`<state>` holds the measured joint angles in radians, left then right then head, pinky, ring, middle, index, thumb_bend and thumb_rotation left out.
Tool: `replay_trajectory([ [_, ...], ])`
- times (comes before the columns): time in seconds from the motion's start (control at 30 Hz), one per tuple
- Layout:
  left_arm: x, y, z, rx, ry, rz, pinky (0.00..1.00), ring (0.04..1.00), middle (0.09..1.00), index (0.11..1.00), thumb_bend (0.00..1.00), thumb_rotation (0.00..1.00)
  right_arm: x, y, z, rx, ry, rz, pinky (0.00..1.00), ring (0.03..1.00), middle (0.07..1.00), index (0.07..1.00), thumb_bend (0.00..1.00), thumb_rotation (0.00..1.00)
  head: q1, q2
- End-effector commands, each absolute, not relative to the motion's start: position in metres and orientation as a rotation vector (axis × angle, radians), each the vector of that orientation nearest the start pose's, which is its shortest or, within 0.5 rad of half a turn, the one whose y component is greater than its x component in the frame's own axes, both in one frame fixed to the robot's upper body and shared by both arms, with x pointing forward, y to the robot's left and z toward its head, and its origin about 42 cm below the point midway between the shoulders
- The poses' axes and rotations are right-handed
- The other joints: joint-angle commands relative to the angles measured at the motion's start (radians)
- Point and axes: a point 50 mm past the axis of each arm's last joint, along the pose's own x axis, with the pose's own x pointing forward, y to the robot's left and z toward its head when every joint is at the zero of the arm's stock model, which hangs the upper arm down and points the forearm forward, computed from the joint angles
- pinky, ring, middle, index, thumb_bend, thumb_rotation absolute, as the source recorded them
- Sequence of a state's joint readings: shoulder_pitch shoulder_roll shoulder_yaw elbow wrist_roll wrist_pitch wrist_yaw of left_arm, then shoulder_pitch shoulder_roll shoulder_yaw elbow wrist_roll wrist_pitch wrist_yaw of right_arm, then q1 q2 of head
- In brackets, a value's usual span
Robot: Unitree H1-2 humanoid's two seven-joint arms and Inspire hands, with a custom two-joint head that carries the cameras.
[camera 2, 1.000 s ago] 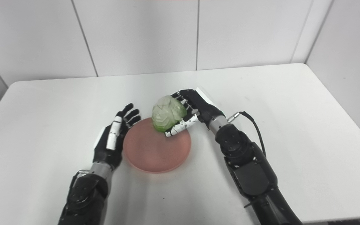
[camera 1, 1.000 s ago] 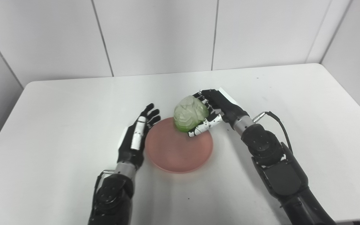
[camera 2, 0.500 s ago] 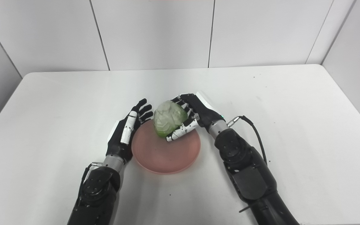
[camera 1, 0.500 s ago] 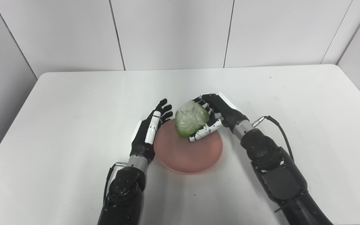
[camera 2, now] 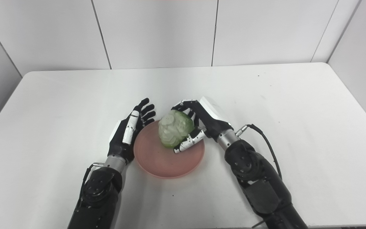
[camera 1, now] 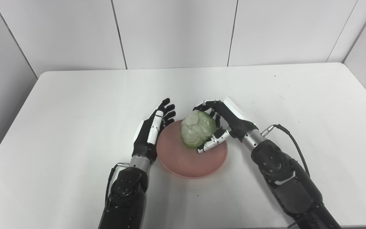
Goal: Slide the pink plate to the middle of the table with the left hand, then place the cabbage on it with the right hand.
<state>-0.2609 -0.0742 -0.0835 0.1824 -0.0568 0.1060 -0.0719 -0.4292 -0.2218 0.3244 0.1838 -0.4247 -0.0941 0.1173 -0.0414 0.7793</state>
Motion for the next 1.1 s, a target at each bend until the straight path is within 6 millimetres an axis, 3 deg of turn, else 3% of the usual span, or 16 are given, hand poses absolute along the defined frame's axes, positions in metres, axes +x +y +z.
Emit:
replay_trajectory([
  [0.0,0.357,0.127,0.116,-0.104,0.096,-0.263,0.86,0.878,0.891,0.880,0.45,1.00,0.396,-0.151,0.197,-0.735,-0.479,0.485,0.39,0.396,0.500,0.535,0.51,0.00,0.000,0.001],
  [0.47,0.358,0.127,0.116,-0.110,0.100,-0.269,0.86,0.885,0.890,0.879,0.43,1.00,0.378,-0.147,0.193,-0.785,-0.544,0.537,0.39,0.405,0.512,0.534,0.51,0.00,-0.001,-0.002],
  [0.5,0.358,0.127,0.115,-0.106,0.100,-0.267,0.85,0.883,0.890,0.877,0.43,1.00,0.377,-0.146,0.193,-0.789,-0.543,0.540,0.42,0.459,0.497,0.519,0.52,0.00,-0.002,-0.006],
  [0.57,0.358,0.126,0.115,-0.101,0.098,-0.264,0.84,0.874,0.888,0.873,0.44,1.00,0.377,-0.145,0.192,-0.802,-0.541,0.550,0.47,0.529,0.573,0.497,0.52,0.11,-0.002,-0.007],
  [0.6,0.358,0.126,0.115,-0.100,0.098,-0.263,0.83,0.865,0.883,0.867,0.44,1.00,0.376,-0.144,0.192,-0.817,-0.539,0.558,0.53,0.586,0.629,0.606,0.78,0.10,-0.003,-0.007],
  [0.67,0.358,0.125,0.116,-0.100,0.098,-0.261,0.82,0.859,0.877,0.863,0.44,1.00,0.375,-0.141,0.195,-0.856,-0.529,0.583,0.64,0.692,0.732,0.737,0.96,0.17,-0.002,-0.007],
  [0.87,0.358,0.126,0.115,-0.083,0.097,-0.264,0.83,0.854,0.879,0.874,0.45,1.00,0.373,-0.138,0.198,-0.910,-0.496,0.609,0.73,0.832,0.885,0.907,1.00,0.31,-0.003,-0.007],
  [1.07,0.358,0.128,0.114,-0.083,0.103,-0.261,0.83,0.852,0.876,0.876,0.44,1.00,0.373,-0.140,0.198,-0.937,-0.476,0.599,0.76,0.885,0.953,0.976,1.00,0.41,-0.006,-0.009],
])
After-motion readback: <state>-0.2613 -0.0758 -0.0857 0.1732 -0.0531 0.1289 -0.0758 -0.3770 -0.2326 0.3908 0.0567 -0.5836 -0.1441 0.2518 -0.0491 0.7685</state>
